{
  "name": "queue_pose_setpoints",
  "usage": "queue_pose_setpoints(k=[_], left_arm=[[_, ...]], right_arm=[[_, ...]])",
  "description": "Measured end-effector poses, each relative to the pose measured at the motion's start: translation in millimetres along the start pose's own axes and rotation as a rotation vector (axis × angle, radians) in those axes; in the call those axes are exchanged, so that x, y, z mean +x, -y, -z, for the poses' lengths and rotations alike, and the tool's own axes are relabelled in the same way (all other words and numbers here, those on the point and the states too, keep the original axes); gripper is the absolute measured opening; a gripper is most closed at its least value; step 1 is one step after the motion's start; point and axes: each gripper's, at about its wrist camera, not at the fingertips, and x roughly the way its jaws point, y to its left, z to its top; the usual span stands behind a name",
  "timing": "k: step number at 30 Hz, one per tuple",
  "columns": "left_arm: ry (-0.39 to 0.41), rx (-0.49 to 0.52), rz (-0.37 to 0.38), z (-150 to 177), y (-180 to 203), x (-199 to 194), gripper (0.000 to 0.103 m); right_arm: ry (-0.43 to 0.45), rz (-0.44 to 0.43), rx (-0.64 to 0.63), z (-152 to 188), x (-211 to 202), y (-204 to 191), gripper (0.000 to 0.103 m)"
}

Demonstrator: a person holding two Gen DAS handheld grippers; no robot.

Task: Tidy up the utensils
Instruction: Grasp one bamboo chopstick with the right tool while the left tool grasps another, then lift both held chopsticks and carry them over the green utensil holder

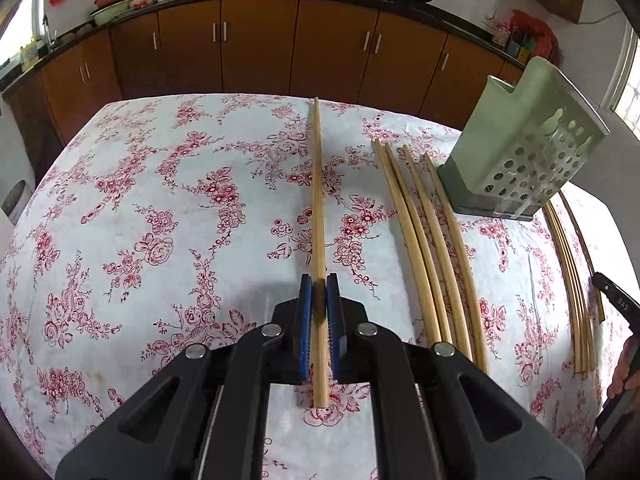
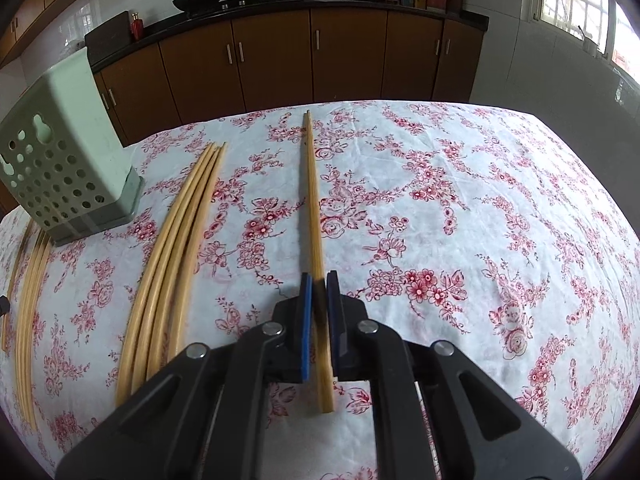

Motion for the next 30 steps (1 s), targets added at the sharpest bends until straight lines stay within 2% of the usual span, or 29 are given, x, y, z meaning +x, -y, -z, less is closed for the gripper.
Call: queue_pose_setpoints(k=[4,8,20,26,28,30], left_arm=[[0.033,0.013,0.012,14,2,-1,0.009],[0.036,0.004,0.024,13,1,-2,0.009],[0.037,0.041,-0.013,34,5,-19,0.009],[0.034,0.053,-0.042,43,7,-26,0.007],[0.017,0.051,-0.045,44,6,-30,0.007],[0.049,0.035,-0.031,41,3,-45,0.007]], right_arm=[[0.001,-0.002,0.002,1,0,1,0.009],[0.001,-0.001,0.001,1,0,1,0.009],[0.011,0.015,-0.032,15,-14,3,0.009],[0.001,-0.007,-0.027,22,-24,9,0.008],[0.027,-0.019,-0.017,22,-37,12,0.008],[0.076,-0.032,-0.024,18,-55,13,0.008]])
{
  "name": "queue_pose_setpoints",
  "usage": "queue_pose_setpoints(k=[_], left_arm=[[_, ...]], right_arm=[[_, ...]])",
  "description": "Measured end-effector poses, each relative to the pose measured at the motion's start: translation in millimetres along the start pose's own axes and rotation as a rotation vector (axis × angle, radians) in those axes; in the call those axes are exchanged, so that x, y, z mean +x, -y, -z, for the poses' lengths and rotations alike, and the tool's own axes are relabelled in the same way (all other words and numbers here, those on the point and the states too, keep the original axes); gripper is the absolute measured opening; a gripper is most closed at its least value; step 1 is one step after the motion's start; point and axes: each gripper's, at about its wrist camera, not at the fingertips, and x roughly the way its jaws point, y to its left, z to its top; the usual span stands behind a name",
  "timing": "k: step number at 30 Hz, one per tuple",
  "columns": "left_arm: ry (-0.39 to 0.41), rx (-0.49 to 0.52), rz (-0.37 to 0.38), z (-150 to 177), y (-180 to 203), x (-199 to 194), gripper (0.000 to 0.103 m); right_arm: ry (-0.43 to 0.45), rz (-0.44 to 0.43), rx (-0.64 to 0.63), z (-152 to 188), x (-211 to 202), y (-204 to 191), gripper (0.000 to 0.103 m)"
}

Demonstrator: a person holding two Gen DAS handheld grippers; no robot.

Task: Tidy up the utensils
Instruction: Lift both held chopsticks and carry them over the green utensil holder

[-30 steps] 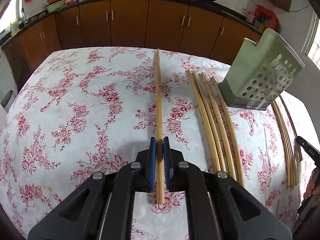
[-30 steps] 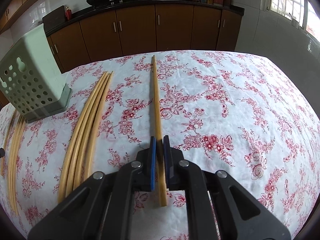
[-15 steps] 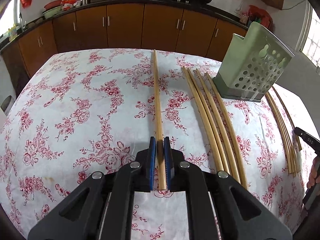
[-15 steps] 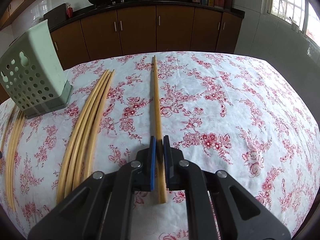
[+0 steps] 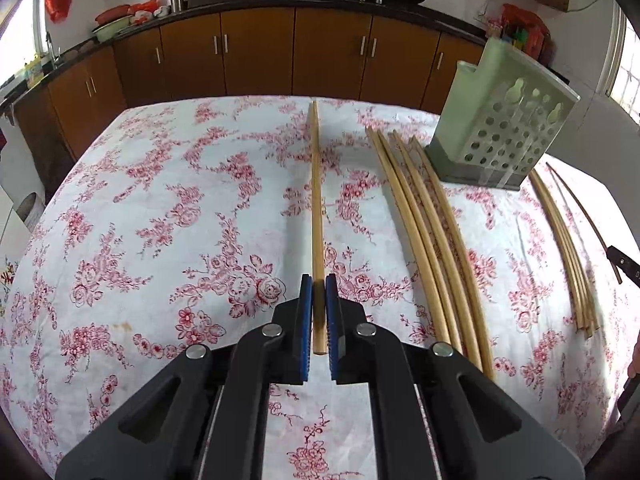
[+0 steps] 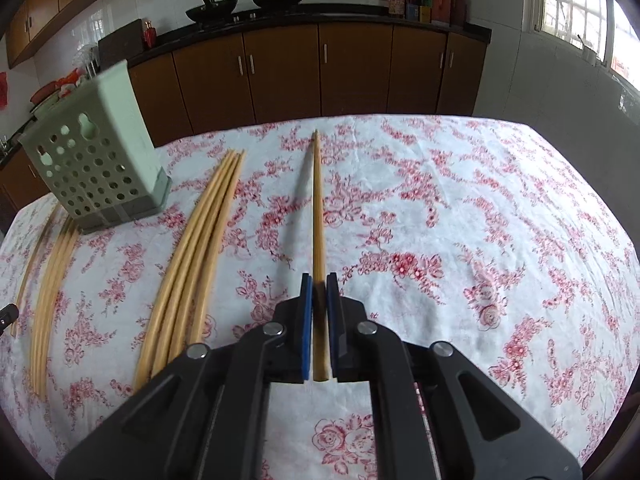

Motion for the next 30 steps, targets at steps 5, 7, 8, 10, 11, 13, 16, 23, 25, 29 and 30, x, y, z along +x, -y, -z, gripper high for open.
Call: queue_pose_setpoints(k=[5,7,8,10,11,13,16,23,25,29,30], left_arm=[[0.125,-0.03,0.036,-20,-8,-51,0.007],[0.172,-0.039,0.046,-30,-8,-69,0.007],[0.202,-0.044,0.053,-36,-8,-79,0.007],[0.248,-0.054,0.059,-46,-8,-96,0.007],[0.273,-0.06,0.061,-53,-9,-104,0.007],[0.309,-0.066,0.059,-64,-10,-115,0.007],[0.353,-0.065,0.042,-82,-10,-125,0.007],[0.384,-0.057,0.016,-110,-8,-134,0.007],[0.396,-0.056,0.027,-119,-5,-140,0.007],[0.453,-0.037,0.052,-139,5,-164,0.007],[0.467,-0.032,0.062,-144,8,-170,0.007]], right_arm=[[0.14,-0.022,-0.019,-22,-52,3,0.008],[0.193,-0.034,-0.013,-32,-70,5,0.008],[0.216,-0.04,-0.009,-37,-78,7,0.008],[0.26,-0.051,0.0,-46,-92,6,0.008],[0.277,-0.057,0.004,-51,-97,6,0.008],[0.304,-0.067,0.013,-58,-107,7,0.008],[0.332,-0.079,0.026,-69,-117,8,0.008],[0.363,-0.085,0.019,-94,-124,4,0.008],[0.383,-0.096,0.02,-106,-133,3,0.008],[0.453,-0.146,0.038,-133,-158,1,0.008],[0.473,-0.165,0.044,-141,-167,0,0.008]])
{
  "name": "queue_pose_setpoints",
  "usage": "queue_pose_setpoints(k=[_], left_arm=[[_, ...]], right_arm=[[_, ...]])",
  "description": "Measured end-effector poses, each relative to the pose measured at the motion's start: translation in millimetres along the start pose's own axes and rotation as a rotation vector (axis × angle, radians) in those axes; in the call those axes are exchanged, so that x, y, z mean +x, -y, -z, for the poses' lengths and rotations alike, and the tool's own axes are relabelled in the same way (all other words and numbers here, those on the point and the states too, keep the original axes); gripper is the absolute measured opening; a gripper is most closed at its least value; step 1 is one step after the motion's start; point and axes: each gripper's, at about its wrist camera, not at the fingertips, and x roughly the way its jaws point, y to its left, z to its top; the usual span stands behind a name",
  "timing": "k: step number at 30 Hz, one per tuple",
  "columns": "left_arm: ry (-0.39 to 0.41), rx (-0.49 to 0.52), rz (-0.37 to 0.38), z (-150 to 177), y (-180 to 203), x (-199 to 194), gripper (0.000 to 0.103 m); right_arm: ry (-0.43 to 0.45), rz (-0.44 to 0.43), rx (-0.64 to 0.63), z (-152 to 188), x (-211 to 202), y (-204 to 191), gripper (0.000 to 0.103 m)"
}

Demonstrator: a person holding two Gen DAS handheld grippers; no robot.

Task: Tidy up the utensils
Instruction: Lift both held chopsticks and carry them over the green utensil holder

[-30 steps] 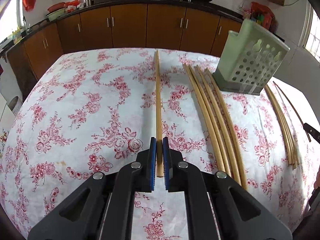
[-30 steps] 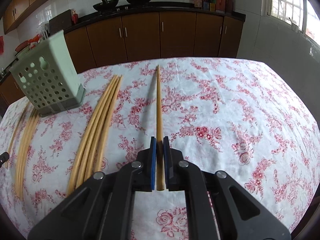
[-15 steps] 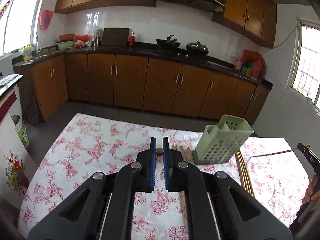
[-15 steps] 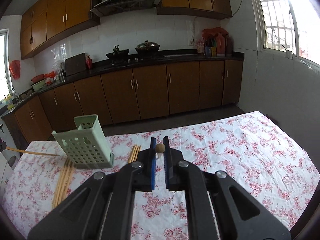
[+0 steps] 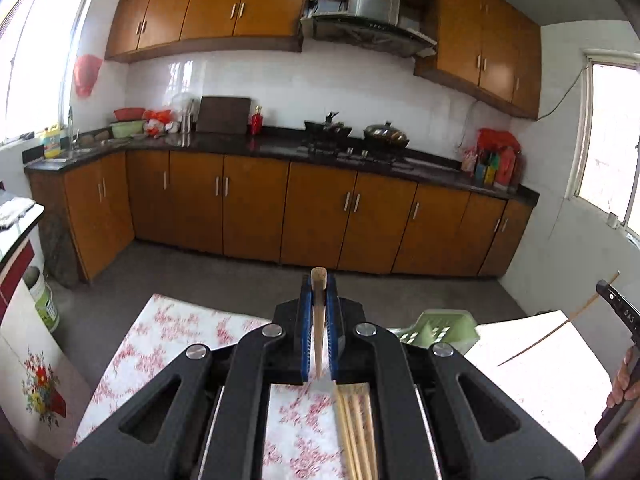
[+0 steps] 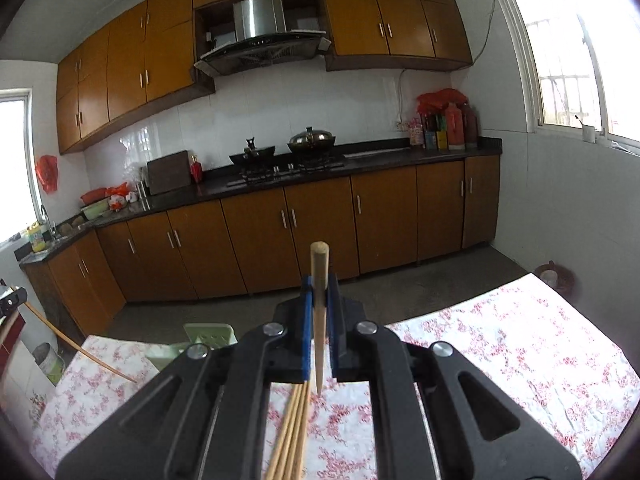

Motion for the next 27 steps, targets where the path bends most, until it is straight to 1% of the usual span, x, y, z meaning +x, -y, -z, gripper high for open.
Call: queue_pose_setpoints(k=[4,7,10,14,19,23,27], left_arm=[[0.066,-0.003,0.048,-31,17,-15,0.007],[0.128,0.004,0.079,-49,32,-27,0.007],[0.137,-0.003,0.125,-53,47,-26,0.007],[0.1,-0.01,0.168,-46,62,-14,0.007],[0.03,0.003,0.168,-27,78,12,0.007],[0.001,0.004,0.161,-13,83,26,0.007],[-0.027,-0.002,0.154,-5,84,39,0.007]], right_arm=[[0.079,-0.078,0.041,-36,-14,-11,0.008],[0.123,-0.139,0.059,-55,-24,-20,0.008],[0.134,-0.188,0.054,-64,-27,-30,0.008],[0.094,-0.214,0.022,-62,-15,-49,0.008],[0.022,-0.21,-0.005,-43,8,-70,0.008],[-0.019,-0.202,-0.009,-26,26,-75,0.008],[-0.049,-0.192,-0.006,-13,40,-76,0.008]])
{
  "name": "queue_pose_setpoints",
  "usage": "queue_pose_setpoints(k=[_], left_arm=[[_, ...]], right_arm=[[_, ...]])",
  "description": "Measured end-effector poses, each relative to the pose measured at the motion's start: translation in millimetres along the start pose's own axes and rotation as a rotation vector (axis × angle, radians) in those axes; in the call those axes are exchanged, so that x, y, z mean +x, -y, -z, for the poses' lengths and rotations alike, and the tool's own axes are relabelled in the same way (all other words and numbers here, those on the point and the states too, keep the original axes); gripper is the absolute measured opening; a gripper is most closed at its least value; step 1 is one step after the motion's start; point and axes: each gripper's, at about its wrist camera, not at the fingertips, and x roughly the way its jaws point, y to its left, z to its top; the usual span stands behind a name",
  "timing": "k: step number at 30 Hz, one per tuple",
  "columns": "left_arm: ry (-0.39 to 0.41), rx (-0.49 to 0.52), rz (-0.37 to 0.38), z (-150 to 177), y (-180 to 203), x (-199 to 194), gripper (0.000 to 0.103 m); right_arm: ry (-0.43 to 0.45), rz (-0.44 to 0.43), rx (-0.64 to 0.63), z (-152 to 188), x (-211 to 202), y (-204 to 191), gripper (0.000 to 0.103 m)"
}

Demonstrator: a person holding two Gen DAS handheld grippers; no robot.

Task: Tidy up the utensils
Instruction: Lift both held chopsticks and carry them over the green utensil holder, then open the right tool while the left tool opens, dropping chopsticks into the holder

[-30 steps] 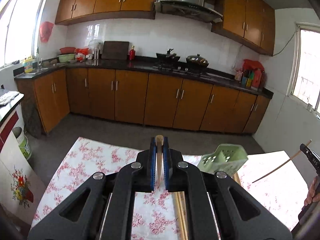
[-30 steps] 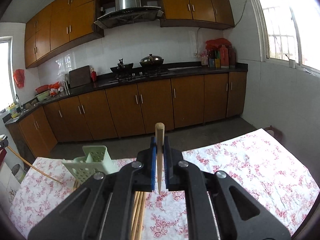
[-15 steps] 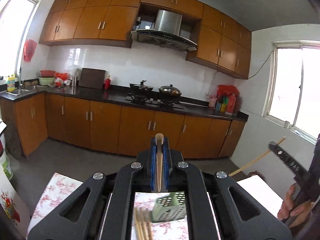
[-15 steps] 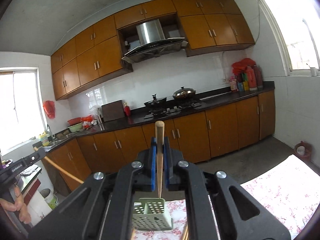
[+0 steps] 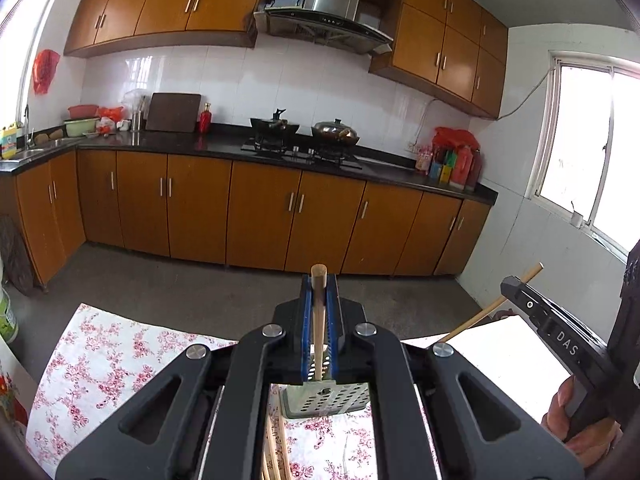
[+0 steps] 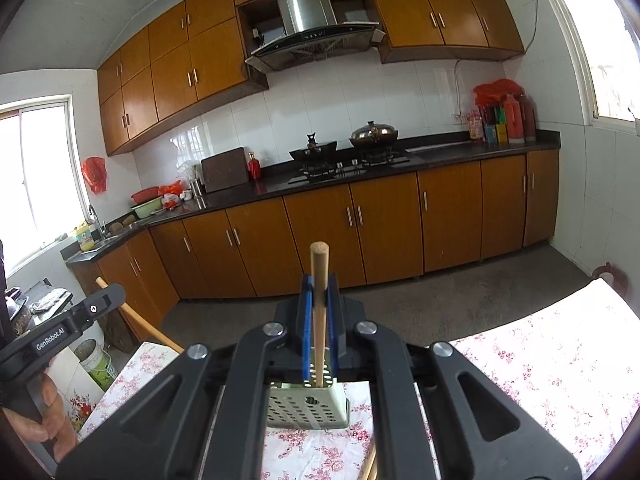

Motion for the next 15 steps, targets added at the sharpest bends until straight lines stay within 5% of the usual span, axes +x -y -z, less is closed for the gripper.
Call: queue_pose_setpoints(k=[5,9,13,15], left_arm=[[-0.029,-0.016,-0.024,5,-8,4,0.007],[-0.01,-0.018,-0.043,2,-14,-4,0.009],[0.019,-0.05,-0.064,-1,-27,-17,0.031],[0.037,-0.064,-0.075,-3,-36,-26,0.031]], right_arm=[[-0.025,0.014,0.001,10,13,1,0.012],[0.0,0.035,0.008,13,5,6,0.027],[0.021,0.069,0.035,18,-9,21,0.034],[0.021,0.093,0.059,22,-18,33,0.034]])
